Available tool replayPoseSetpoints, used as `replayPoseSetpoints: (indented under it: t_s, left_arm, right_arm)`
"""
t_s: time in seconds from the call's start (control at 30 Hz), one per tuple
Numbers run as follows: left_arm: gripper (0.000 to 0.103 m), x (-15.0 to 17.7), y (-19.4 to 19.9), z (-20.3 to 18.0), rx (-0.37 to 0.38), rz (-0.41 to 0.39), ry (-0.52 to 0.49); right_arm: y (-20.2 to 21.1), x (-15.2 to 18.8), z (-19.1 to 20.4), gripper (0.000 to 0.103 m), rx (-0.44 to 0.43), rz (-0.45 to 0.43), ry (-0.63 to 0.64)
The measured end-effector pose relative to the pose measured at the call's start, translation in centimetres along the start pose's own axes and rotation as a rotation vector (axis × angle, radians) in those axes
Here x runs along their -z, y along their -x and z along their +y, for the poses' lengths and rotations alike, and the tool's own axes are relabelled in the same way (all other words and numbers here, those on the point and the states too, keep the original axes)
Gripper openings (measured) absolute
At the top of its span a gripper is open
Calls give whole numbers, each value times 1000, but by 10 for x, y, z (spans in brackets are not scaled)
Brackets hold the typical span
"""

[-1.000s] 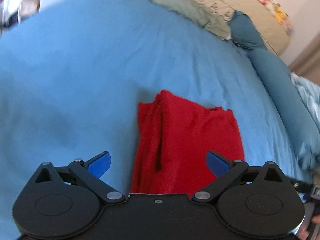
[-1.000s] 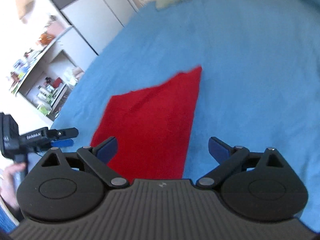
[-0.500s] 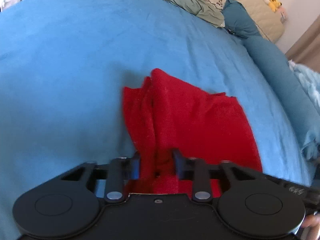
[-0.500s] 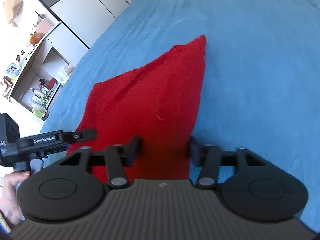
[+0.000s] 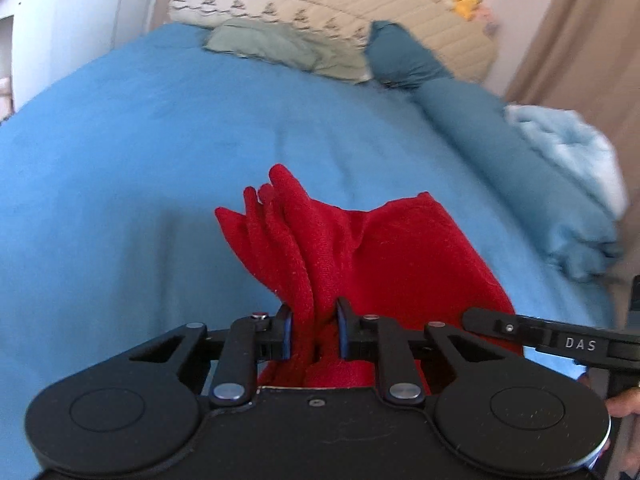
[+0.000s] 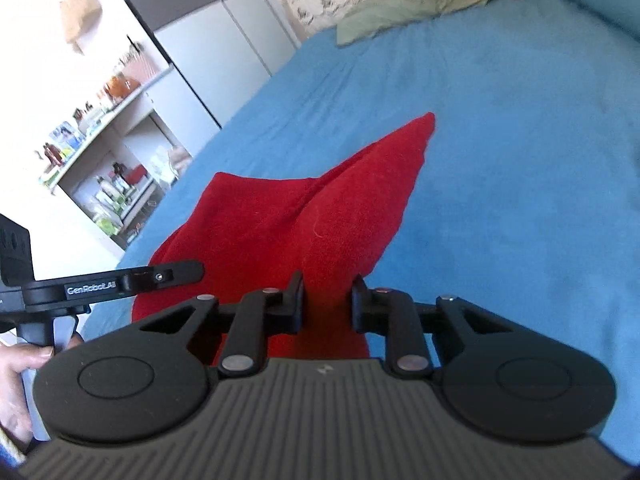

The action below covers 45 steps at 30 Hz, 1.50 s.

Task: Fold small clothes

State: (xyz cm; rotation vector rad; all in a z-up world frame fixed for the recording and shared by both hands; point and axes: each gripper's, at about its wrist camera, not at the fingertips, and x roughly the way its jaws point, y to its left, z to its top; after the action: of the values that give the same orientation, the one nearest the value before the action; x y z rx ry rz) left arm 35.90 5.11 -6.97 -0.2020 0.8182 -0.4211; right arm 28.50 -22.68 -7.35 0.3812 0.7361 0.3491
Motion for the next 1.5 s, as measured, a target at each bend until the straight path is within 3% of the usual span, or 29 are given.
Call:
replayPoseSetpoints:
  t_s: [0.2, 0.3, 0.4, 0.47, 0.5, 0.57, 0.63, 0.67, 0.73, 0.87, 1.07, 1.2, 1.37, 1.5]
  left_arm:
    - [23, 79, 4, -43, 35, 44, 31]
    - [23, 109, -6, -58, -2, 88, 0]
    - [25, 122, -11, -63, -60, 80, -29]
    - [26, 123, -10, -61, -64, 79, -16]
    - [32, 122, -9, -62, -68, 76, -12]
    - [44, 120, -1, -62, -106, 56, -21]
    - [83, 119, 8, -66, -159, 26, -49]
    - [88, 122, 16, -65, -186, 3, -64]
    - [89, 127, 20, -61, -215, -5, -86]
    - [89, 142, 6, -49, -234, 63, -79]
    - [90, 153, -13, -42, -270, 103, -67]
    - [87, 149, 9, -42, -272, 63, -39]
    - [88, 131, 89, -69, -304, -96, -45]
    - [103, 120, 164, -105, -355, -231, -56]
  right_arm:
    - [73, 60, -25, 37, 57, 12, 36]
    - [77, 92, -46, 38, 97, 49, -1]
    - [73, 114, -63, 40, 121, 62, -27]
    - [74, 120, -68, 48, 117, 55, -23]
    - [74, 119, -67, 50, 123, 56, -13]
    - [83, 119, -68, 73, 136, 48, 2]
    - [96, 117, -67, 90, 139, 29, 21]
    - [102, 118, -66, 91, 156, 18, 36]
    - [111, 118, -67, 91, 188, 11, 70]
    - [102, 129, -76, 91, 266, 58, 103]
    - [88, 145, -98, 97, 295, 71, 59]
    - [100, 142, -89, 97, 301, 41, 66]
    - [161, 124, -53, 98, 287, -81, 106]
    - [223, 111, -10, 103, 295, -183, 141]
